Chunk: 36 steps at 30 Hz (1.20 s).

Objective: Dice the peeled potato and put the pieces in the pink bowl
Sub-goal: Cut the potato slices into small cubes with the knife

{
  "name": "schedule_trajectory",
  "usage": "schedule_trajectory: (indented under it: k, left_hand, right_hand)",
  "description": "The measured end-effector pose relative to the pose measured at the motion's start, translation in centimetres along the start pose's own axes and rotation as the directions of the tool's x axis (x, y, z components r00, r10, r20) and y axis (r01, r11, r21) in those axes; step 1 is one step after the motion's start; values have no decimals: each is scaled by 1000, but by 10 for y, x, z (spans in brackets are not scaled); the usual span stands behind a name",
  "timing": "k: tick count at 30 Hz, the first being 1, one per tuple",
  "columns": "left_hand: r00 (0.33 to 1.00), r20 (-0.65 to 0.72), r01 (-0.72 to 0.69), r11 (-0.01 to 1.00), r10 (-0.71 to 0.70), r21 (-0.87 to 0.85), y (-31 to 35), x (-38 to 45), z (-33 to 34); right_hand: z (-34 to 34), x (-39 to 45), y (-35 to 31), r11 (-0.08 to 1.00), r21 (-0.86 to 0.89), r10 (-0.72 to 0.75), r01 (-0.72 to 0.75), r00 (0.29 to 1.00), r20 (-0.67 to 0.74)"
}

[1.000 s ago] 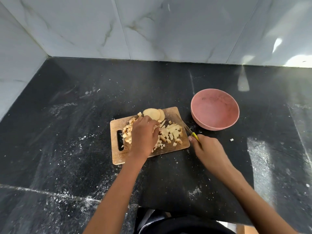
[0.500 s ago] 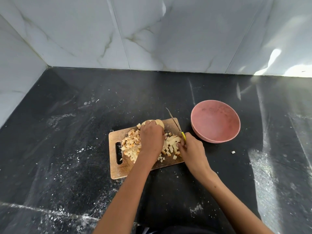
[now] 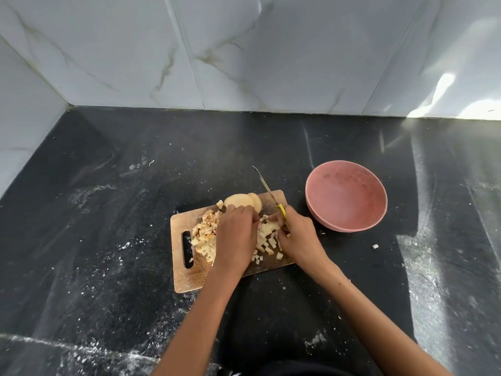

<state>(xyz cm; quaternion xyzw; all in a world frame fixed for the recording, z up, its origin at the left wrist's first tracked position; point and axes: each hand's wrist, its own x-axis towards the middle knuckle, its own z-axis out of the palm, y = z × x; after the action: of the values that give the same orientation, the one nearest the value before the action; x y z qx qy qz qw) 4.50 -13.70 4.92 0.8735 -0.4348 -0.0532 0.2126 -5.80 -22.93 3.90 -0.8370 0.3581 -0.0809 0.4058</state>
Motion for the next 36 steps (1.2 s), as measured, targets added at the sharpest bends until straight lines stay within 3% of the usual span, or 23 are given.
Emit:
schedule_trajectory:
  k: [5,8,13,18,24,28,36]
  left_hand:
    - [980,-59,165,941,-191,-297,-11,-20,-12]
    - [962,-66,212,874,-267,-437,-13,-34,-19]
    - [939,-50,264,805,-341,-532,-12,-51,-22]
    - [930,-69,265,786,-362,-559,-11,-63,-26]
    - [919,-87,267,769,-384,-580,-13,-73,-30]
    - [931,-75,256,785,-357,-565,-13,-73,-27]
    - [947,-64,238,819,-315,-522,-8,-71,-19]
  right_hand:
    - [-14,-20,14,1000,13,-6,8,996,-90]
    - [-16,-39,25,998,-32,50,-52,997,-51]
    - [-3,-36,16,998,-48,29,-30,999,-20]
    - [9,-24,0,997,-2,-83,83,996,19]
    - [-7,-28,16,998,67,10,-4,996,-86]
    - [2,-38,11,995,-5,102,-102,995,16]
    - [21,-30,0,1000,28,4,-1,997,-82]
